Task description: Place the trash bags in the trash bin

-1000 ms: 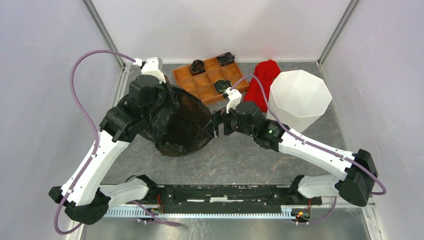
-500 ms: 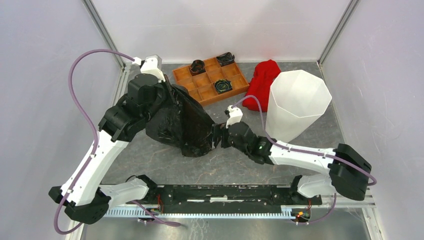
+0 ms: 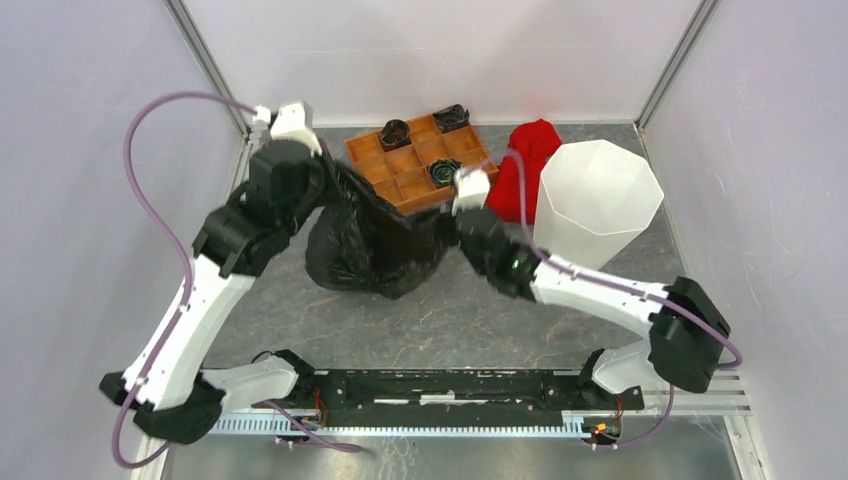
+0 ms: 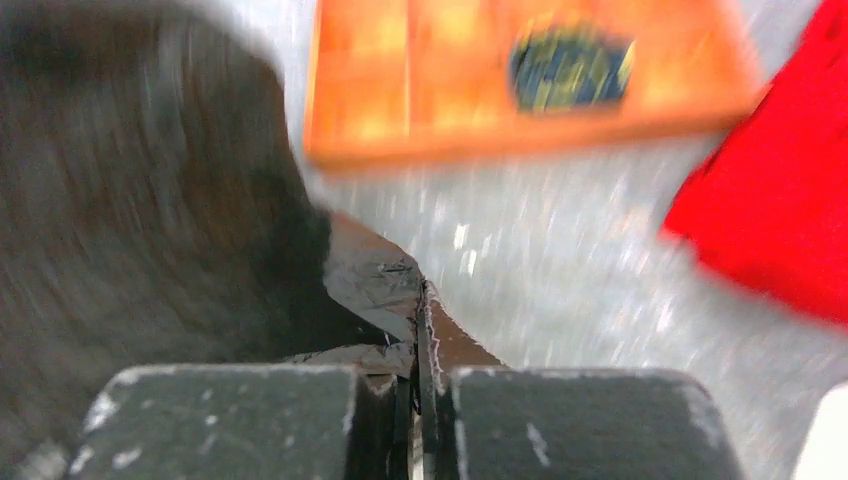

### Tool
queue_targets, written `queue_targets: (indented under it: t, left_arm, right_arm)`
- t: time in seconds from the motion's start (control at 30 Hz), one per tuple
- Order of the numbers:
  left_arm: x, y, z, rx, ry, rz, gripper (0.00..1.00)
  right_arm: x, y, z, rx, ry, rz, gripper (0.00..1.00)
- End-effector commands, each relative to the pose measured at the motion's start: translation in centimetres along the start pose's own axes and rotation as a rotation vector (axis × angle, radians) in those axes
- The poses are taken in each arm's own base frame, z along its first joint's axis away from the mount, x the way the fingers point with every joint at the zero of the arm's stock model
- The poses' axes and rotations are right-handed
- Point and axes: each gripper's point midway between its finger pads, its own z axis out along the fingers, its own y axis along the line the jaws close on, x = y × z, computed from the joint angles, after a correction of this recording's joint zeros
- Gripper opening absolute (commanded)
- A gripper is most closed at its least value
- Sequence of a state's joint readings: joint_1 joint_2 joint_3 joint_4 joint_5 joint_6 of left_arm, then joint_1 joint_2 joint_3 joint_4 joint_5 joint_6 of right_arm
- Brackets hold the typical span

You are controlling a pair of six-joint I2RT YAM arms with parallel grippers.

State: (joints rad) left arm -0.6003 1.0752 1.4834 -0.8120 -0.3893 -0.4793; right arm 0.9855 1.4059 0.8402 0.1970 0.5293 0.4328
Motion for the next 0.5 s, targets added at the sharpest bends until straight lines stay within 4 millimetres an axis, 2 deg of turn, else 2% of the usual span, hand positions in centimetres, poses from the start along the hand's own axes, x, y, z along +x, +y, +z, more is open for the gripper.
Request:
queue_targets:
  t: [0.0, 0.03, 0.1, 0.13, 0.2, 0.23, 0.27, 0.3, 0.33, 0.37, 0.43, 0.47]
  left_arm:
    - [-10.4, -5.7, -0.7, 0.184, -0.202, -0.104, 0.02]
    - [-13.2, -7.8, -2.1, 0.274, -0.254, -0.116, 0.02]
    - [-17.5, -11.3, -5.8, 0.481, -0.361, -0.116, 0.02]
    - [-18.6, -13.1, -8.1, 0.609, -0.403, -0.102, 0.02]
    - [-19.3, -13.7, -11.0, 0.719, -0.488, -0.105, 0.02]
    - [-18.9, -13.1, -11.2, 0.715, -0.521, -0.116, 0.02]
    - [-17.6, -11.7, -10.4, 0.665, -0.522, -0.131, 0.02]
    - [-15.5, -9.5, -8.5, 0.559, -0.500, -0.155, 0.02]
    - [-12.9, -6.9, -6.3, 0.426, -0.456, -0.186, 0.02]
    - [-9.3, -4.0, -4.0, 0.285, -0.383, -0.208, 0.02]
    - [-2.0, 1.6, -1.1, 0.024, -0.228, -0.208, 0.02]
    - [1.6, 3.8, -0.4, -0.067, -0.145, -0.193, 0.02]
  right_arm:
    - [-19.7, -1.1, -1.5, 0.038, -0.327, -0.057, 0.00]
    - [-23.5, -0.7, -3.1, 0.027, -0.377, -0.091, 0.00]
    - [-29.1, 1.0, -6.5, -0.065, -0.465, -0.178, 0.00]
    - [-30.9, 1.9, -8.4, -0.129, -0.513, -0.204, 0.01]
    - [-32.3, 2.6, -11.9, -0.227, -0.609, -0.227, 0.01]
    - [-31.3, 2.5, -12.3, -0.251, -0.620, -0.245, 0.01]
    - [-30.2, 2.2, -12.7, -0.259, -0.622, -0.253, 0.01]
    - [-29.0, 1.6, -12.6, -0.249, -0.604, -0.254, 0.01]
    - [-26.7, 1.3, -11.6, -0.245, -0.557, -0.258, 0.01]
    - [-24.4, 1.2, -10.7, -0.254, -0.509, -0.263, 0.01]
    - [-18.1, 1.1, -8.4, -0.295, -0.377, -0.269, 0.01]
    - [-14.3, 1.0, -7.3, -0.316, -0.294, -0.250, 0.01]
